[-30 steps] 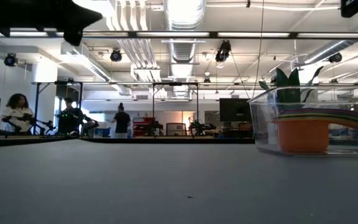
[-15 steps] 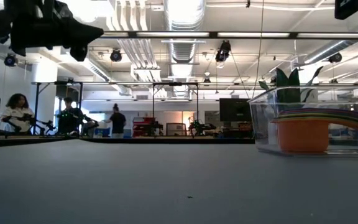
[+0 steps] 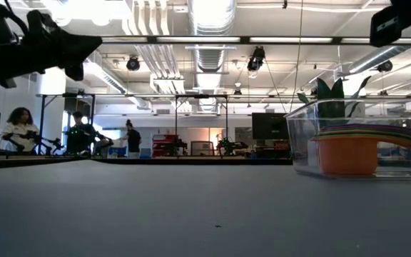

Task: Nest measuring cups in basket
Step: Return to Home Position

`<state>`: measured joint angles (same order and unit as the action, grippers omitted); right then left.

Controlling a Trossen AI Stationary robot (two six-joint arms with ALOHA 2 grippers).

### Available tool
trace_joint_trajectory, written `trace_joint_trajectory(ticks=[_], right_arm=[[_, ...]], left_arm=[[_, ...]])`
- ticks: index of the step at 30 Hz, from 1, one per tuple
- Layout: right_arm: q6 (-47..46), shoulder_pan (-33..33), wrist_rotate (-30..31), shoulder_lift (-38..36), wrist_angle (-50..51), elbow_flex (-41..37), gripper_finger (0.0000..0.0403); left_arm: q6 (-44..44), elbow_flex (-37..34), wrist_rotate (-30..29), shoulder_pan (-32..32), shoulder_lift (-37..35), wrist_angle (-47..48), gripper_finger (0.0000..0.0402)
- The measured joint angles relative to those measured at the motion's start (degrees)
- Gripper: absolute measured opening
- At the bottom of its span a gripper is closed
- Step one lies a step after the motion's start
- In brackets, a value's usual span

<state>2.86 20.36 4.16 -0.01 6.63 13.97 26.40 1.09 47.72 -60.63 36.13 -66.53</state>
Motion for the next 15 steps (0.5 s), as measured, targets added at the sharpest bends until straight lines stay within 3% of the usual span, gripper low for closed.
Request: trace_joint_trajectory(ticks=[6, 15], right_arm=[[0.9, 0.0, -1.2, 0.0, -0.2, -3.3, 0.0008], [0.6, 0.0, 3.8, 0.0, 0.0, -8.7, 0.0008]], left_arm=[[3.3, -0.5, 2.4, 0.1, -1.0, 0.4, 0.0000], [9.5, -0.5, 6.2, 0.1, -2.3, 0.1, 0.0000]])
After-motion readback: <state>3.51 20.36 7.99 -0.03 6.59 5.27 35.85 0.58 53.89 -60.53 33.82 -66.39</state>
